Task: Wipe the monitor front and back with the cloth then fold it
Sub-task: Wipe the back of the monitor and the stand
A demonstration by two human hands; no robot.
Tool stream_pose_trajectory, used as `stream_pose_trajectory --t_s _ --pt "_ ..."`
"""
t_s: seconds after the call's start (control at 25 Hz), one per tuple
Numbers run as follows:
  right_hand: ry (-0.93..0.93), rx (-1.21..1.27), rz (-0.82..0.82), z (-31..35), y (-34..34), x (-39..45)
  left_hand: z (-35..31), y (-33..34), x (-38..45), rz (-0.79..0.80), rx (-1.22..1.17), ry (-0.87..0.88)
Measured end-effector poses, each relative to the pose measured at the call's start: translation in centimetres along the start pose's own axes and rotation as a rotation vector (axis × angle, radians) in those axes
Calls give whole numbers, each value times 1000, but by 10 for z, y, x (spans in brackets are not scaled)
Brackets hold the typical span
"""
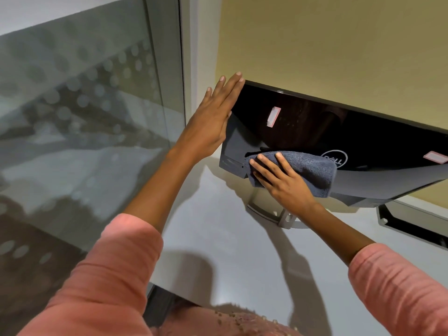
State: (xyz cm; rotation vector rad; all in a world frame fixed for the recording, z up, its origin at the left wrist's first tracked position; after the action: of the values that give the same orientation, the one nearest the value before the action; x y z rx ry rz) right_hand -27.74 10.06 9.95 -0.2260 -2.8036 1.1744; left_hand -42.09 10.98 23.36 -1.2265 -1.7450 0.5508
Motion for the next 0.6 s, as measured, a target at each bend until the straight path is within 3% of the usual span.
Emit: stream_pose_trajectory --t_s 0.32,0.48,0.6 --pt "139 -19 -78 -29 -33 34 18 -8 9 -48 281 68" --pt "287 -22 -159 -50 -49 6 53 11 -21 -31 53 -165" --pt "306 -42 -174 -51 -51 12 57 65 -69 110 -19 -265"
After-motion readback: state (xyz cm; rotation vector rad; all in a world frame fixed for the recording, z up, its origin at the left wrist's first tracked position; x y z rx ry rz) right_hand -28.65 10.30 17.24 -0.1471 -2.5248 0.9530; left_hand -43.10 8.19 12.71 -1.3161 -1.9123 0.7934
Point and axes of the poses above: each hand's wrist, its own x-axis towards the middle knuckle, its own y-axis out of the palm, z = x × y, the point moved 10 cm from there along x, towards the middle knuckle, and after that the axes turned 13 degrees about -y, right-handed, at the moved point
